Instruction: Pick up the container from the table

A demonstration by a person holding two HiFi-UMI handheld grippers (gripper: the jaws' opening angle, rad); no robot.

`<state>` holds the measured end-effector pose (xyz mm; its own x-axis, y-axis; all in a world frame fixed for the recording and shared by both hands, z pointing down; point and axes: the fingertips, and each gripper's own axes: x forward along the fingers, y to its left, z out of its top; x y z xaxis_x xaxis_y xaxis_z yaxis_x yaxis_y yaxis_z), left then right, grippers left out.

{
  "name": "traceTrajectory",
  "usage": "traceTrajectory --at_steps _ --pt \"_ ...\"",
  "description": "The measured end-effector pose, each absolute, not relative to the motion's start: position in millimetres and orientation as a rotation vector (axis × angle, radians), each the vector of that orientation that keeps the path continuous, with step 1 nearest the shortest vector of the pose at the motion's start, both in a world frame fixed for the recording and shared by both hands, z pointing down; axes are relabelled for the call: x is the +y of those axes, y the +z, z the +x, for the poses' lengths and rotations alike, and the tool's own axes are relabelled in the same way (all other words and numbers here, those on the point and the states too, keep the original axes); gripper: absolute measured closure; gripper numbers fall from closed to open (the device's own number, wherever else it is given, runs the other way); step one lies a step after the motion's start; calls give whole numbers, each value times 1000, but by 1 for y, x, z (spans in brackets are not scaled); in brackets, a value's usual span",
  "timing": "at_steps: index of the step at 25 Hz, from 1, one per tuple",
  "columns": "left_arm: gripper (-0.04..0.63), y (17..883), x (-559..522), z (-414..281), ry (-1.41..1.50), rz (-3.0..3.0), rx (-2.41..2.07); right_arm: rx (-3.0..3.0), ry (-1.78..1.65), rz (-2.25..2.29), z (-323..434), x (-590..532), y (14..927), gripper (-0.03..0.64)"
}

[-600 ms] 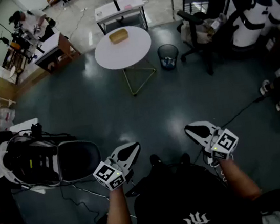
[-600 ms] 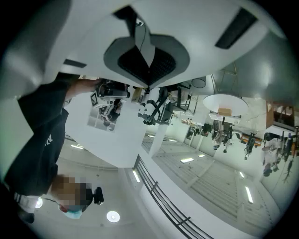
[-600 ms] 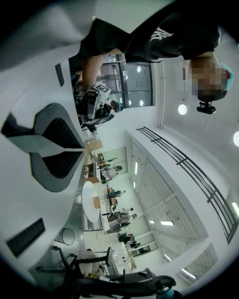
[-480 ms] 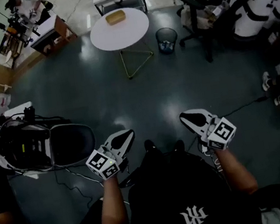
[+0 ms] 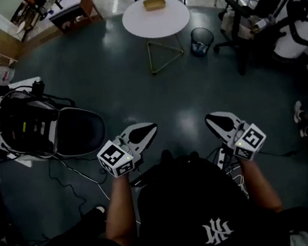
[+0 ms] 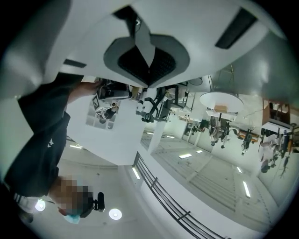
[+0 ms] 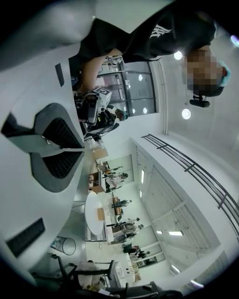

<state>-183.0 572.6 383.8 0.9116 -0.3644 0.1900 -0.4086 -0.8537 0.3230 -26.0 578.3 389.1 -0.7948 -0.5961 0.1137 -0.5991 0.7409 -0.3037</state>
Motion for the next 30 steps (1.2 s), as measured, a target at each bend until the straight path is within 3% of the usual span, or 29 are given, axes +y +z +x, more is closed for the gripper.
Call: traceTrajectory --at_steps 8,30 --pt "591 384 556 -232 126 2705 -588 -2885 491 1053 -61 563 377 571" --pt "591 415 491 -237 105 2681 -425 -2780 541 1224 -58 512 411 571"
